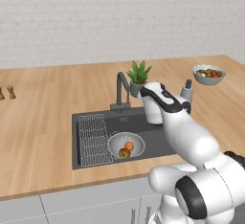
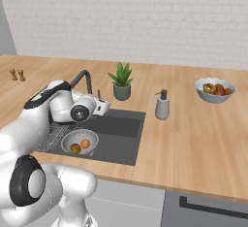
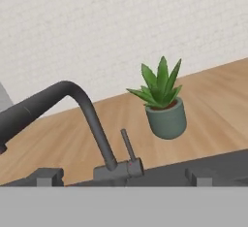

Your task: Put the colander in the sink, put the apple, tangerine in the colander, and turn on the sink faucet and pour water over the colander.

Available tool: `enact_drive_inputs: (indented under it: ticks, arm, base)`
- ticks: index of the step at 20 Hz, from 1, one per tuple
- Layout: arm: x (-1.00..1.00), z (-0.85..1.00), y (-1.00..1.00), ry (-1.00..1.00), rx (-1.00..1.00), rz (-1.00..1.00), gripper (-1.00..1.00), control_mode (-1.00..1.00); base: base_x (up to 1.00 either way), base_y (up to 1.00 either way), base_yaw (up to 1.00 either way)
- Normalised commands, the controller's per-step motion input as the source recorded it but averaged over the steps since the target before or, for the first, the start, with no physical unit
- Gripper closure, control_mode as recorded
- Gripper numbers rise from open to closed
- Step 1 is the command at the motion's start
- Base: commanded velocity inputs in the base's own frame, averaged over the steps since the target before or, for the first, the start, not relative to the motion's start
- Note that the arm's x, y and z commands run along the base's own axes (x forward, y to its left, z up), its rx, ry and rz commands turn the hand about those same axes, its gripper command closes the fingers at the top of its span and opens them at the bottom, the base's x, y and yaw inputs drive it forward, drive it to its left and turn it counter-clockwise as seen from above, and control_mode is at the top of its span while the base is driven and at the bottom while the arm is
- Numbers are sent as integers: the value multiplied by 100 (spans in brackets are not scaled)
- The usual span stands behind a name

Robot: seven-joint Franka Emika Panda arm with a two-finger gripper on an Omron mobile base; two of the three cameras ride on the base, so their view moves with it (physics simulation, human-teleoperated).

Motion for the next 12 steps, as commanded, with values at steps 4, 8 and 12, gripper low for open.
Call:
enact_drive_inputs:
  ticks: [4, 8, 12]
  arm:
    - [22, -22, -22, -10, 3, 0, -100, -100]
    - [32, -28, -21, -10, 4, 0, -100, -100]
    - [27, -51, -15, -11, 1, 2, -100, -100]
  base:
    - [0, 0, 0]
    - [0, 0, 0]
    - [0, 0, 0]
